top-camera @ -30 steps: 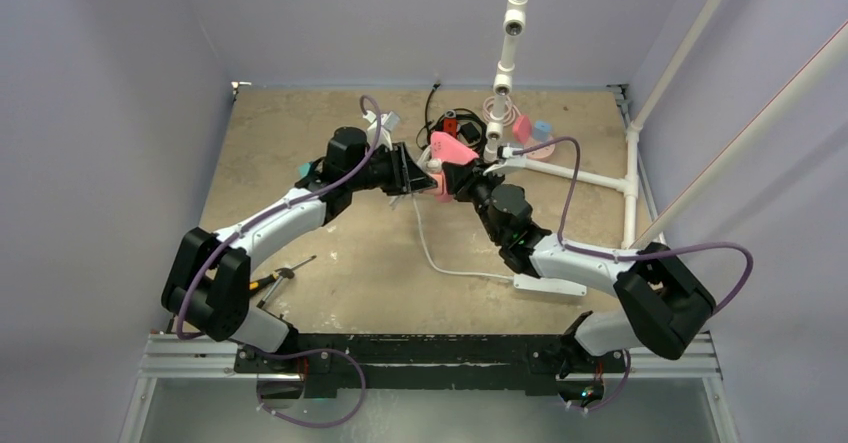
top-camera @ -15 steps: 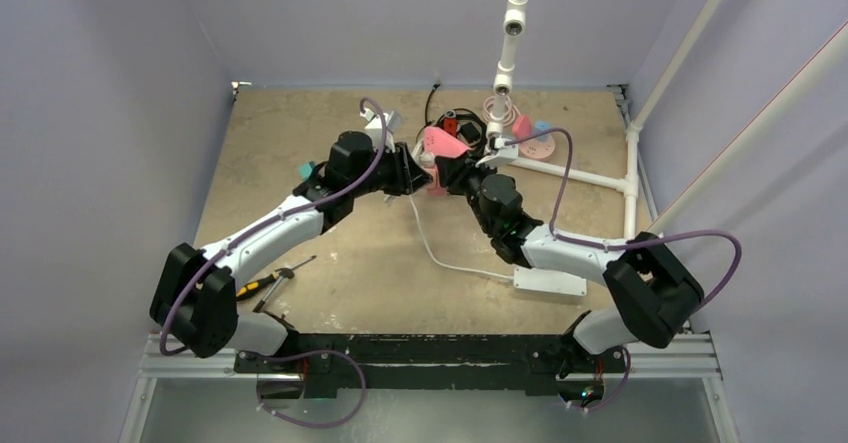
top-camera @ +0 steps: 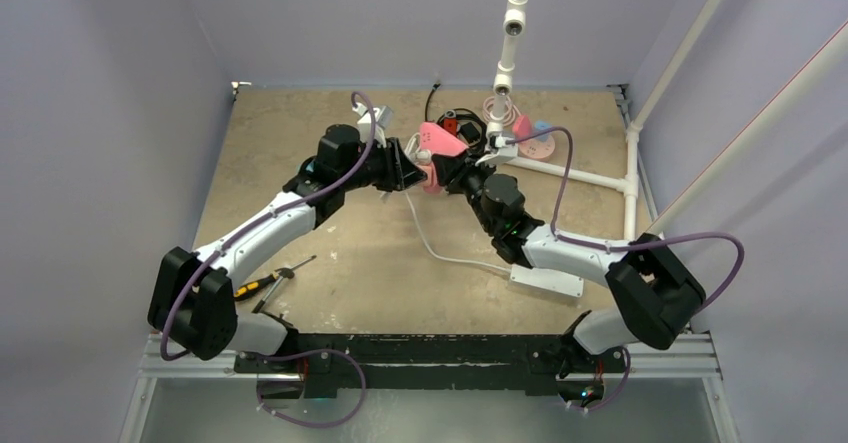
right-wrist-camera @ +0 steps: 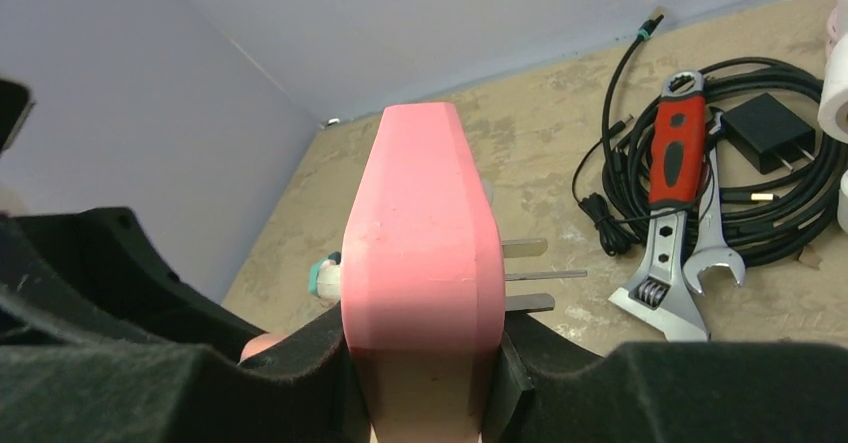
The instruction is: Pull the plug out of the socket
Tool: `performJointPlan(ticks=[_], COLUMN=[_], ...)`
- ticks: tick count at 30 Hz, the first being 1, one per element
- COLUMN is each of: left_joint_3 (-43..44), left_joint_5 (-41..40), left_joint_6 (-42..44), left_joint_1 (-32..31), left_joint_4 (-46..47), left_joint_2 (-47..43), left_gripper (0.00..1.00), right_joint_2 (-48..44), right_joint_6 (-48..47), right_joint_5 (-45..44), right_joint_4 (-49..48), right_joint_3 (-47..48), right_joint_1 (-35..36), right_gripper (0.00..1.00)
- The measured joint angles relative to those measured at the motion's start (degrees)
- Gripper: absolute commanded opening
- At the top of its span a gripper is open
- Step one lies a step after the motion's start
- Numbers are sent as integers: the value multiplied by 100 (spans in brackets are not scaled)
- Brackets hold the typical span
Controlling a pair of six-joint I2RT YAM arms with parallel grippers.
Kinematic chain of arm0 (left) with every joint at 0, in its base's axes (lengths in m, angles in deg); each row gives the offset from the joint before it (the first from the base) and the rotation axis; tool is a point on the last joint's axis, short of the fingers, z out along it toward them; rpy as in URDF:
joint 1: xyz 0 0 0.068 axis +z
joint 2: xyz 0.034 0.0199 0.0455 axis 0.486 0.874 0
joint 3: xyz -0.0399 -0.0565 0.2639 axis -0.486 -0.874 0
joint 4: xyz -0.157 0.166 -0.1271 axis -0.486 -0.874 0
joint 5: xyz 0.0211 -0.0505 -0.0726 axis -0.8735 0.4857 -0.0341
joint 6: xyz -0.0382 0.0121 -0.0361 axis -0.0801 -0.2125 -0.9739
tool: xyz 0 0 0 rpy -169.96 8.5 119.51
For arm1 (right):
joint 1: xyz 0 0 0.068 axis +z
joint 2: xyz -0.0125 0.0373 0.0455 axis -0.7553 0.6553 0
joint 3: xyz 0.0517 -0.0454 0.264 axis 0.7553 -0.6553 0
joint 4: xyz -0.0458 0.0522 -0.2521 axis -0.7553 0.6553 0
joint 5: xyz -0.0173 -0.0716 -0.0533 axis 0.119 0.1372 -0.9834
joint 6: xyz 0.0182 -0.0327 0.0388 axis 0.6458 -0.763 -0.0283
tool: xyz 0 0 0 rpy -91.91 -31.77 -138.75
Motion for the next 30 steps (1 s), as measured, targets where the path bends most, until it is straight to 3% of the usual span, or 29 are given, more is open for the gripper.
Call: performJointPlan(ticks=[7, 13, 21, 30], left_joint_3=[68, 66, 68, 330], left_joint_5=[863, 262, -223, -776], left_joint_6=[-46, 240, 542, 533], left_joint_1=[286, 621, 555, 2057], left_joint_4=[-15, -323, -476, -621], left_joint_2=[157, 188, 90, 1023], left_gripper=[0, 0, 0, 0], right_joint_2=[-205, -234, -210, -214], right_joint_6=[-254, -323, -225, -236], right_joint_5=[55, -378, -671, -549], right_joint_4=[-83, 142, 496, 417], right_joint_3=[-219, -243, -227, -229], right_joint_1=[-2, -205, -236, -236], right_gripper=[0, 0, 0, 0])
